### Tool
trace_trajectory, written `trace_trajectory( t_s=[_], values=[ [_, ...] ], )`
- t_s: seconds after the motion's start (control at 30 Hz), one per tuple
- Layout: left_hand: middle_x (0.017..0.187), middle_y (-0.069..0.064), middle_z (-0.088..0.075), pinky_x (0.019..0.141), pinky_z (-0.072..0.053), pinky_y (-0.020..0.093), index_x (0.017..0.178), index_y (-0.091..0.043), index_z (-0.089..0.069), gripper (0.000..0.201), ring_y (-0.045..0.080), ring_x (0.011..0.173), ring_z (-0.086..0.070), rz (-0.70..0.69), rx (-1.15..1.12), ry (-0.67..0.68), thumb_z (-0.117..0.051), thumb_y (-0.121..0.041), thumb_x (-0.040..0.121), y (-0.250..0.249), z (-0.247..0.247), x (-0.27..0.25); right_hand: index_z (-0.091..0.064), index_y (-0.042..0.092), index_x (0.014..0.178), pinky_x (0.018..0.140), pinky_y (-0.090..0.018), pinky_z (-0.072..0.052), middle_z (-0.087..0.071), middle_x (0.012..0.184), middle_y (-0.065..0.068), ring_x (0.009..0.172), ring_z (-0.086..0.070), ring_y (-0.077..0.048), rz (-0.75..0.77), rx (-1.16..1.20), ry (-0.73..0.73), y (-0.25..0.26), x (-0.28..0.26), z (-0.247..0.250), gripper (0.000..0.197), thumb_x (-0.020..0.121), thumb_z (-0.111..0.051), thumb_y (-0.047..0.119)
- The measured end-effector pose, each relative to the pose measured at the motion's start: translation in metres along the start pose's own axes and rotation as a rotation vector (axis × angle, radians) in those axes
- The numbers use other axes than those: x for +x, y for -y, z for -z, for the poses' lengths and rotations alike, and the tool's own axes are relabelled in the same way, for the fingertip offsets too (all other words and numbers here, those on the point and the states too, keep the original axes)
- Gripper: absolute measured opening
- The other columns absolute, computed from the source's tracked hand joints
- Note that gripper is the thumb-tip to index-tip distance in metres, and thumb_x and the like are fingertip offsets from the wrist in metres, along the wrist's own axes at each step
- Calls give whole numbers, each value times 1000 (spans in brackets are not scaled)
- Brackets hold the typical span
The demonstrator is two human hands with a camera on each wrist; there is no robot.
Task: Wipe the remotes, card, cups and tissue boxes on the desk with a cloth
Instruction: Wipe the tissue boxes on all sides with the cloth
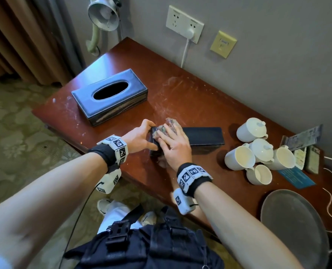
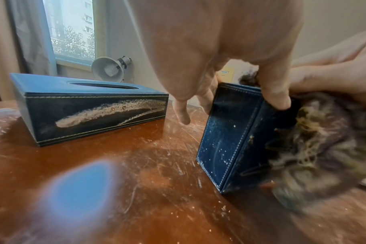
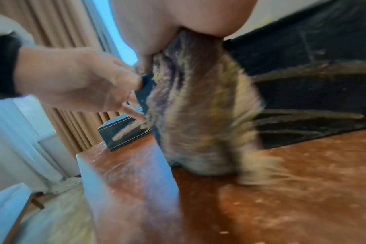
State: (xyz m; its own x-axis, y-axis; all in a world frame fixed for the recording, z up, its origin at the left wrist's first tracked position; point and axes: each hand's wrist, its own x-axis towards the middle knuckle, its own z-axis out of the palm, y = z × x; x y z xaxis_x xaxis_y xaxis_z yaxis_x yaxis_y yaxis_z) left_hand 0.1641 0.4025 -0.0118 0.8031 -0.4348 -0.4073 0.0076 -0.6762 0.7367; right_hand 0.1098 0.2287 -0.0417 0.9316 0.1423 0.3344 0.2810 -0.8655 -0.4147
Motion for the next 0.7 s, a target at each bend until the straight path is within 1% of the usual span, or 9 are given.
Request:
trace_trajectory(
  t_s=[0.1, 0.17, 0.27, 0.37, 0.43, 0.5, 0.57, 0.63, 0.7],
  values=[
    [142, 12, -51, 103, -46, 40, 137, -17, -29, 77, 25, 125, -54, 4, -23, 4, -81, -24, 81, 1, -1, 0, -70, 26, 122, 115, -36, -34, -53, 143, -2, 139, -41, -18, 93, -45, 55, -32, 4, 19, 31, 97, -54, 37],
    [145, 12, -48, 105, -44, 39, 138, -16, -29, 78, 24, 129, -50, 0, -35, 5, -81, -24, 81, 1, 0, 2, -70, 25, 121, 113, -39, -36, -54, 142, -3, 136, -46, -19, 12, -65, 49, -48, 9, 31, 33, 96, -52, 38],
    [142, 13, -51, 106, -44, 40, 138, -15, -30, 79, 25, 127, -52, -1, -7, 3, -82, -27, 80, 1, 2, 2, -71, 23, 119, 115, -42, -33, -58, 138, -6, 134, -47, -28, -89, -58, 35, -26, 12, 20, 30, 94, -57, 32],
    [136, 12, -56, 101, -47, 39, 137, -14, -31, 79, 24, 118, -58, -22, 42, 7, -82, -31, 80, 2, 3, 3, -70, 24, 121, 115, -41, -33, -56, 140, -7, 134, -46, -28, 78, -41, 70, -1, 10, 6, 31, 96, -56, 34],
    [138, 12, -54, 103, -46, 40, 138, -15, -31, 80, 24, 121, -56, -24, 39, 0, -83, -32, 79, 4, 2, 3, -69, 27, 123, 115, -38, -34, -55, 141, -6, 135, -46, -25, 139, -71, 100, -9, 11, 11, 33, 97, -52, 37],
    [141, 12, -52, 105, -45, 42, 138, -16, -32, 81, 24, 125, -53, -11, 10, -4, -84, -31, 77, 5, 1, 3, -68, 29, 124, 114, -37, -35, -54, 142, -4, 134, -47, -24, 67, -107, 108, -22, 13, 19, 33, 97, -52, 38],
    [140, 11, -52, 104, -46, 41, 137, -16, -32, 81, 23, 125, -53, -1, -19, -12, -85, -28, 76, 4, 2, 4, -69, 28, 122, 113, -40, -36, -55, 142, -5, 132, -49, -29, -82, -121, 86, -22, 16, 21, 31, 95, -55, 35],
    [136, 10, -54, 99, -48, 36, 136, -15, -33, 80, 23, 120, -56, -2, -42, -17, -85, -26, 76, 4, 3, 3, -71, 25, 120, 114, -43, -34, -56, 140, -8, 132, -48, -34, -157, -94, 67, -1, 20, 10, 31, 94, -56, 32],
    [128, 10, -59, 83, -49, 25, 134, -14, -34, 77, 20, 108, -59, -19, -50, -24, -84, -23, 77, 4, 2, 3, -71, 26, 120, 115, -43, -31, -56, 141, -8, 133, -46, -33, -108, -78, 87, 18, 18, -1, 32, 94, -55, 34]
  ],
)
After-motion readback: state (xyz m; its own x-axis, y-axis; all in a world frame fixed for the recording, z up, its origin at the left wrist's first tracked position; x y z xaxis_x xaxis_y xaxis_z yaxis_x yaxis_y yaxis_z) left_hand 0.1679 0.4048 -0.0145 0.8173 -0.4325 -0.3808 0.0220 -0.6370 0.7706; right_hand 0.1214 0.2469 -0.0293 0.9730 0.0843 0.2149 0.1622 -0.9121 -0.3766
